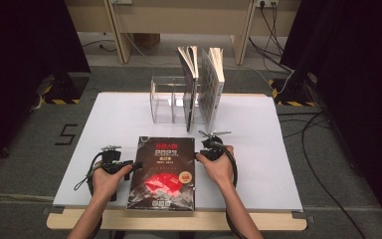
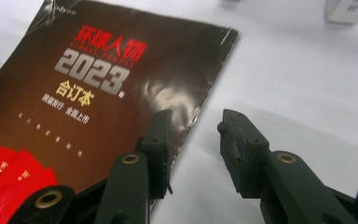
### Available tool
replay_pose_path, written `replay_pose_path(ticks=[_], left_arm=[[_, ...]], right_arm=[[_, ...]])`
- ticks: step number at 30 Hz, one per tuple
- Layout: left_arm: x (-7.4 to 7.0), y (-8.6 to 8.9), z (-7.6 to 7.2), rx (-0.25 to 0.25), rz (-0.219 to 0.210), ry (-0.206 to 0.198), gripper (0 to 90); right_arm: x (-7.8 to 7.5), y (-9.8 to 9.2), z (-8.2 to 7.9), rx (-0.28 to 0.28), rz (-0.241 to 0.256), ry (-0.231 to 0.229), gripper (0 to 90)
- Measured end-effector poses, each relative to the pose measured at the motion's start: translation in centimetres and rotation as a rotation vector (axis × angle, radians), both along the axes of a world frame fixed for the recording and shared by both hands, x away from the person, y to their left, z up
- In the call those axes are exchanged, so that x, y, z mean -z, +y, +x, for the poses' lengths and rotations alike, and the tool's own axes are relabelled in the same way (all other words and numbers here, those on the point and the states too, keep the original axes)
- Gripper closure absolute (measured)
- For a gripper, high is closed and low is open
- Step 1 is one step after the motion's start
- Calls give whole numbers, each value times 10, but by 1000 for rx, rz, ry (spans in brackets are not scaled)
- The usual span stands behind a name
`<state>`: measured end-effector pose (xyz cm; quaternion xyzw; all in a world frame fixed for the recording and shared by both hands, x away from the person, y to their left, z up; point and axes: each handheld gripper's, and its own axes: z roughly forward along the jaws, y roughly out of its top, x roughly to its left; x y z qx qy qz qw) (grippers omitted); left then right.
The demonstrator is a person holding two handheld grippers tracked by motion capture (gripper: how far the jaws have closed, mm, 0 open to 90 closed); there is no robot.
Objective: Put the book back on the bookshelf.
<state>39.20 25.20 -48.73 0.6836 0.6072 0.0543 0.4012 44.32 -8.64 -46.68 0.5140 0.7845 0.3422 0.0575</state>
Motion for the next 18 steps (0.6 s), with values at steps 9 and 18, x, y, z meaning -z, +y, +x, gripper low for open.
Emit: replay_pose_path(ticks=[9,18], left_arm=[[0,1,0,1,-3,10,514],[0,-1,-1,4,-3,16,542]], right_arm=[[8,5,-3,-23,4,49,632],[9,9,-4,-38,17,65,632]])
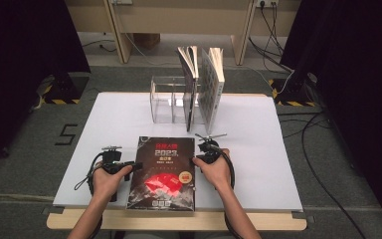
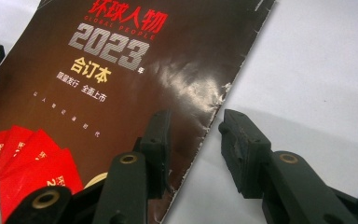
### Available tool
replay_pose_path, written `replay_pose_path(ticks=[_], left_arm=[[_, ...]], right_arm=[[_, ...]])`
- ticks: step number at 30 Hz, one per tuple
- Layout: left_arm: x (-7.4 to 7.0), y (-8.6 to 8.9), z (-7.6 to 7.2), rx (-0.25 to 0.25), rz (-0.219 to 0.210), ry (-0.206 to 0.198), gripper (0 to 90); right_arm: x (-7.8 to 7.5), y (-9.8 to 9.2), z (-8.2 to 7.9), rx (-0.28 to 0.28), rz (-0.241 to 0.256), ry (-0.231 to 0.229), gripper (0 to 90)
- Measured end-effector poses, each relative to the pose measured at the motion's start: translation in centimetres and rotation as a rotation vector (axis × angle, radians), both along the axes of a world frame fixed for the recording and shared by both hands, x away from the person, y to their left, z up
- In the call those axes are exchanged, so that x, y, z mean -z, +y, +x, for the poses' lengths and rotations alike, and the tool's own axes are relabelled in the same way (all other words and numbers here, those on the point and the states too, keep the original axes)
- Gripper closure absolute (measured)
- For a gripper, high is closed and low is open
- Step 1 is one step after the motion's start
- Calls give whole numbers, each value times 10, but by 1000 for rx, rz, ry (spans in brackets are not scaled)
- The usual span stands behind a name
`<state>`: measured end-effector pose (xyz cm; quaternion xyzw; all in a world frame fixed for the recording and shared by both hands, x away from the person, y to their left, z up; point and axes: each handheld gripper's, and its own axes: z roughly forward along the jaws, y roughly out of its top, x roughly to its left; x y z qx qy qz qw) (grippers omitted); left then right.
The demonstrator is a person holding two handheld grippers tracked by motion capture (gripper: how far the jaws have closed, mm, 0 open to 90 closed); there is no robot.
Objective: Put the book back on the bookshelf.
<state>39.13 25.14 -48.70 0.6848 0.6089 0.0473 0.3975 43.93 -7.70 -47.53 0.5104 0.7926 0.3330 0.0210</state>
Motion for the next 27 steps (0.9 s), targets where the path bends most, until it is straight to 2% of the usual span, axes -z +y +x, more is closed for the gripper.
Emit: replay_pose_path(ticks=[7,10,12,16,23,27], left_arm=[[1,0,0,-22,-17,6,565],[1,0,-1,-30,-11,6,584],[1,0,-1,-33,-2,8,606],[0,1,-1,-36,5,14,656],[-1,0,-3,-23,51,20,749],[0,4,-2,-40,24,29,791]], right_arm=[[0,5,1,-8,1,12,642],[0,4,2,-4,-2,17,681],[0,4,3,6,-14,17,731],[-1,5,4,21,-31,30,772],[-4,6,3,18,-57,27,838],[-4,3,4,28,-33,39,866]])
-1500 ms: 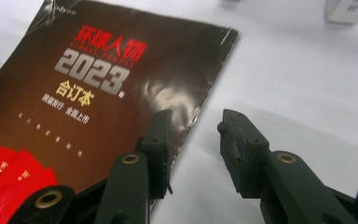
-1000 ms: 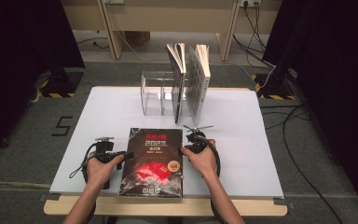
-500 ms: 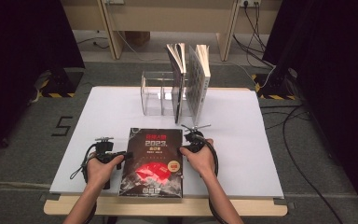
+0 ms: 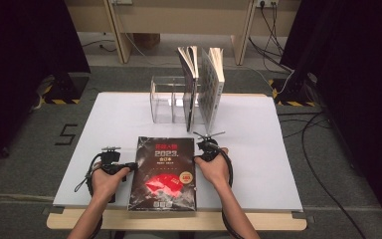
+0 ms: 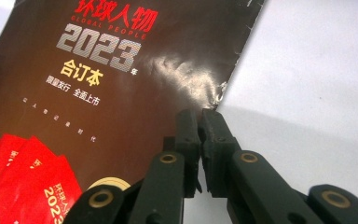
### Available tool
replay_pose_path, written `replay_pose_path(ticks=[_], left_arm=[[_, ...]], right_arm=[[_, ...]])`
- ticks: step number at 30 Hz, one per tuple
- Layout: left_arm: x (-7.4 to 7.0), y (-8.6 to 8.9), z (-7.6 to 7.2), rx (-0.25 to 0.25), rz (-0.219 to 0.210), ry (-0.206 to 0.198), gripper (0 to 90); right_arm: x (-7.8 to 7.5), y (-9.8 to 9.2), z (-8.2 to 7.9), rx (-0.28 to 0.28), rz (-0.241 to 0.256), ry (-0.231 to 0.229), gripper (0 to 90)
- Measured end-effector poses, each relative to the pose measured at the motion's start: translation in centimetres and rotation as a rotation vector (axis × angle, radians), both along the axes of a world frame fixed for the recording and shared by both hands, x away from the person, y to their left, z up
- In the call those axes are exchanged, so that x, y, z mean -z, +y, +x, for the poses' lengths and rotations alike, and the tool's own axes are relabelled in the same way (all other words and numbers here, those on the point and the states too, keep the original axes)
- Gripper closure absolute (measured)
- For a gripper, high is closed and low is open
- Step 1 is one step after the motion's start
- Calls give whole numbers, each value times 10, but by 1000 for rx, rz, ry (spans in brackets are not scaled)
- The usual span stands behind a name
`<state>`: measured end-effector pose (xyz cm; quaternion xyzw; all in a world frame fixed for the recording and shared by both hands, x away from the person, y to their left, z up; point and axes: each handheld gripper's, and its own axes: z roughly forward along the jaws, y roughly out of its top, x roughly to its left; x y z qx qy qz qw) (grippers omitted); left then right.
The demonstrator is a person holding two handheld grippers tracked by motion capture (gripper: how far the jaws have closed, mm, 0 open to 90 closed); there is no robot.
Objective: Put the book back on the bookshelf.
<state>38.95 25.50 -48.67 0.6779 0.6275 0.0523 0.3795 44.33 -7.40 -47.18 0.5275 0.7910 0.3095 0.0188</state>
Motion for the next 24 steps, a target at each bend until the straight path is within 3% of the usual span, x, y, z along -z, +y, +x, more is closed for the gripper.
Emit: replay_pose_path(ticks=[5,7,11,14,19,21,24], left_arm=[[0,-1,0,-2,4,0,784],[0,-1,0,-2,6,-1,780],[0,-1,0,4,11,-3,781],[0,-2,1,5,16,-2,781],[-1,-3,2,14,29,0,792],[-1,-3,2,18,32,4,799],[-2,-5,2,23,54,1,809]], right_arm=[[2,-4,5,17,56,20,892],[1,-3,8,39,61,9,832],[2,-2,17,54,38,16,779],[3,-1,22,71,54,27,758],[2,2,23,76,29,37,814],[1,0,22,86,40,50,848],[3,0,20,95,49,35,855]])
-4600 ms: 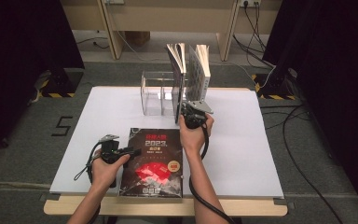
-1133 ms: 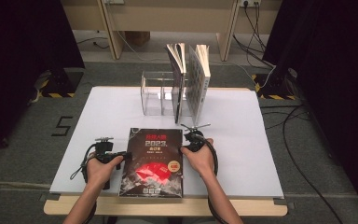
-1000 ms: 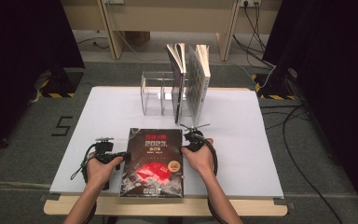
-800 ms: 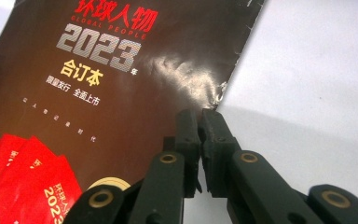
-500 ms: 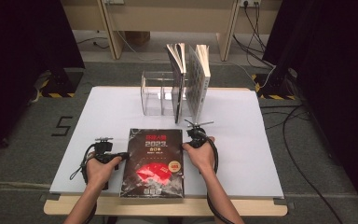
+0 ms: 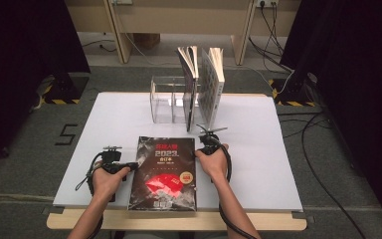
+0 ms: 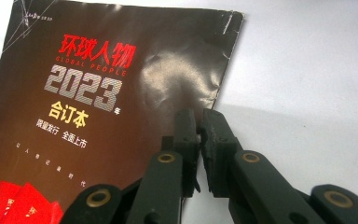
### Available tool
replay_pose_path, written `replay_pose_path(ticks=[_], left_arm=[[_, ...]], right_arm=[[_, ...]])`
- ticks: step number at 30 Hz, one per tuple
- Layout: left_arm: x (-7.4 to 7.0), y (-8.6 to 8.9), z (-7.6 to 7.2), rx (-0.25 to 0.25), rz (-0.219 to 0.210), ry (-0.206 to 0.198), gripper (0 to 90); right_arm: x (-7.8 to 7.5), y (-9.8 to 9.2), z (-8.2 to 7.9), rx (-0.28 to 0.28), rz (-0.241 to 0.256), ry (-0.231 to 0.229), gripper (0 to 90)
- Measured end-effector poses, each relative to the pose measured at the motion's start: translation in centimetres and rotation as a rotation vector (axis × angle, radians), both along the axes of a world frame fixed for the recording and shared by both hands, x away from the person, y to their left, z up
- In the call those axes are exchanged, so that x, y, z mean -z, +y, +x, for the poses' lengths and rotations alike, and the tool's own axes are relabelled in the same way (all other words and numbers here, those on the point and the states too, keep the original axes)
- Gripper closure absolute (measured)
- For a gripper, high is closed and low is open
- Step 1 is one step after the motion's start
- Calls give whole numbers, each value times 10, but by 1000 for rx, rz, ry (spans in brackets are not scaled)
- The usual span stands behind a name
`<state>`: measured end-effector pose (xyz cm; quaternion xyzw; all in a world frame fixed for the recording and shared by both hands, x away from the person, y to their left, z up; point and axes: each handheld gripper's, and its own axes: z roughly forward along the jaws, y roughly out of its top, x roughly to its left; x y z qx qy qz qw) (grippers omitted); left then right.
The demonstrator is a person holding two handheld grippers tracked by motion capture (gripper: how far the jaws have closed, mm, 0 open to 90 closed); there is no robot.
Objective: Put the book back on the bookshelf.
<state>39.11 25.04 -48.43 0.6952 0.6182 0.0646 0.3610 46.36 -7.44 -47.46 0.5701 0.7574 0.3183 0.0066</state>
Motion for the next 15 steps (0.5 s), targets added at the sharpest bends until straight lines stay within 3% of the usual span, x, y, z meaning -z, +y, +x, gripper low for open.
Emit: replay_pose_path(ticks=[5,15], left_arm=[[-1,0,-2,13,12,-3,844],[-3,-4,-8,34,25,14,844]], right_arm=[[0,-1,-1,6,5,6,876],[-3,-3,-8,-22,-32,-1,900]])
